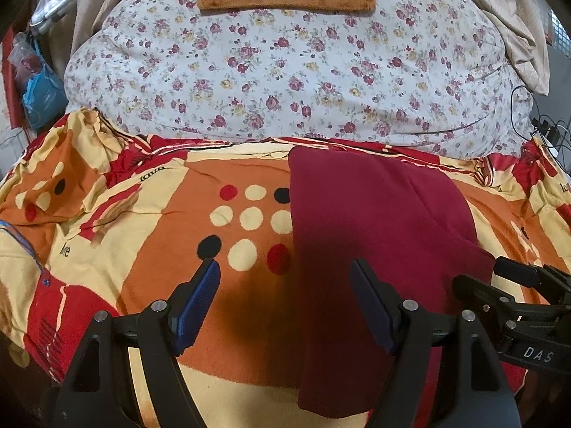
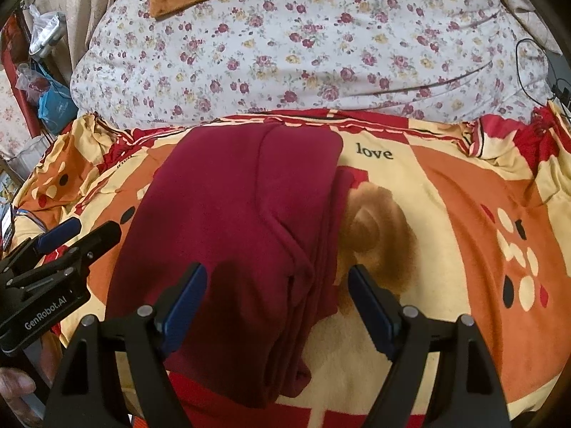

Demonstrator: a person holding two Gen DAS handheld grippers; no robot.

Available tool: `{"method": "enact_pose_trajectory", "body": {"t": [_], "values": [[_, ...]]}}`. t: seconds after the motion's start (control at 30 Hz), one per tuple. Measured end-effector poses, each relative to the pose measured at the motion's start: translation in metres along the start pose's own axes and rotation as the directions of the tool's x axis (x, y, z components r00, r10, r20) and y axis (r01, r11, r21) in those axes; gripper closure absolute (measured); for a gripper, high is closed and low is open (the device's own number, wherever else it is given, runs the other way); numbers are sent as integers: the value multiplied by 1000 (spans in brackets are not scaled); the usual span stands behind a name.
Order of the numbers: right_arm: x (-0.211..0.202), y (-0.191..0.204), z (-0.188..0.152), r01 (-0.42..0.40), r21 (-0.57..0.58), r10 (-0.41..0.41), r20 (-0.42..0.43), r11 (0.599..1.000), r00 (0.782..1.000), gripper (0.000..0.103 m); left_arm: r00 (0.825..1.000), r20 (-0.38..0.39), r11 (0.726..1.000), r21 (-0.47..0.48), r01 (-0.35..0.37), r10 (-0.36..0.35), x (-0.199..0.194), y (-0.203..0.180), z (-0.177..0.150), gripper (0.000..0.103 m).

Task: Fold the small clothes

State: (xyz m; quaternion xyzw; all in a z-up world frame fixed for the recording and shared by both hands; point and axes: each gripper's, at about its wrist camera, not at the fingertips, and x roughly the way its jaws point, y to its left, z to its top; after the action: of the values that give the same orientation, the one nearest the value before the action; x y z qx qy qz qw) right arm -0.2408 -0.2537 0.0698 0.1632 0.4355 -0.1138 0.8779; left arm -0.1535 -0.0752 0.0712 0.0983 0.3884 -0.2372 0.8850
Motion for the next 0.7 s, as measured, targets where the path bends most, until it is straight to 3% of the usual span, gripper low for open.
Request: {"method": "enact_pose_trajectory", "body": {"t": [0.7], "values": [[12,-2,3,-4,-8,4,-25,1000,1000,18,1000,-11,1000,20,-3,3,10,1,0,36]]}}
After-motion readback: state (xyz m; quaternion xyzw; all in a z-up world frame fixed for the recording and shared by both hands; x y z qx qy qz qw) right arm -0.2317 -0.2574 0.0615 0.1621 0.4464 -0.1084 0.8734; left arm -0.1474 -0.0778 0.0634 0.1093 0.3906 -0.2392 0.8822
